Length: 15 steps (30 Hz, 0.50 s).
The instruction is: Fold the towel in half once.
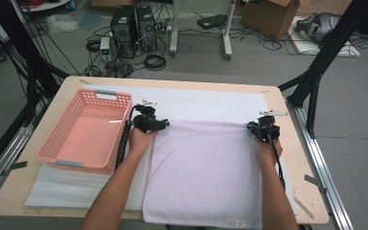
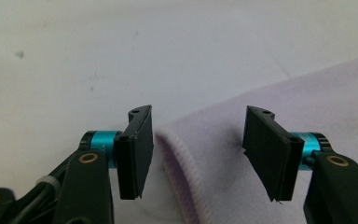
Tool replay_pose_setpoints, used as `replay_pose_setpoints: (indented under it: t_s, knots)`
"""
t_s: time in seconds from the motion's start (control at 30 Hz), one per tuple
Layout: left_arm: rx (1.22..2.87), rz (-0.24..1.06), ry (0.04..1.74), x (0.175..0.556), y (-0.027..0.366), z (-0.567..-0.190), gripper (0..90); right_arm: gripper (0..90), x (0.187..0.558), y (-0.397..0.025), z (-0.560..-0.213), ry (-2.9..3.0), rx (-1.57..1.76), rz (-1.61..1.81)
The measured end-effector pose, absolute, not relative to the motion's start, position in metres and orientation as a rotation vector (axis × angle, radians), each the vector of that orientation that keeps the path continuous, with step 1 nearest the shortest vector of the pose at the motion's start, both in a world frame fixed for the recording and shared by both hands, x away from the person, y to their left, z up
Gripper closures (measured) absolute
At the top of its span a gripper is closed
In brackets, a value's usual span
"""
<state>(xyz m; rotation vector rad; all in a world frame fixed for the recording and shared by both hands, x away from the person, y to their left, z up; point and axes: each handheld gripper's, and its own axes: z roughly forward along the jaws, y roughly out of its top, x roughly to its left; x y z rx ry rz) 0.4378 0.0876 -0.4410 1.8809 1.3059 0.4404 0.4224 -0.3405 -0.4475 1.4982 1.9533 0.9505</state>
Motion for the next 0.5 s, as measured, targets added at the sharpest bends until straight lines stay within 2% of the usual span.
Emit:
replay_pose_setpoints:
  t_s: [0.07,0.1,0.2,0.23,0.27,0.3,0.33,0.5]
  knots:
    - [1.879,0.425,1.32,0.437,0.09,-0.446,42.5,62.7,0.421,-0.34,-0.446,1.951,1.497,0.961]
    - [1.881,0.43,1.31,0.437,0.09,-0.446,42.2,58.8,0.419,-0.342,-0.444,1.934,1.512,0.986]
    - [1.874,0.448,1.327,0.437,0.087,-0.446,43.2,55.1,0.413,-0.348,-0.435,1.896,1.524,1.016]
    - [1.894,0.482,1.322,0.436,0.087,-0.446,47.9,54.3,0.412,-0.351,-0.433,1.893,1.527,1.014]
    - [1.906,0.486,1.306,0.436,0.088,-0.446,59.0,54.1,0.411,-0.353,-0.432,1.894,1.534,1.022]
    - [1.892,0.428,1.306,0.436,0.09,-0.446,72.5,54.0,0.409,-0.355,-0.432,1.899,1.541,1.031]
    - [1.892,0.429,1.308,0.436,0.089,-0.445,82.0,53.9,0.408,-0.355,-0.433,1.91,1.548,1.033]
    - [1.848,0.427,1.34,0.435,0.09,-0.444,85.6,53.4,0.407,-0.351,-0.448,2.011,1.571,1.025]
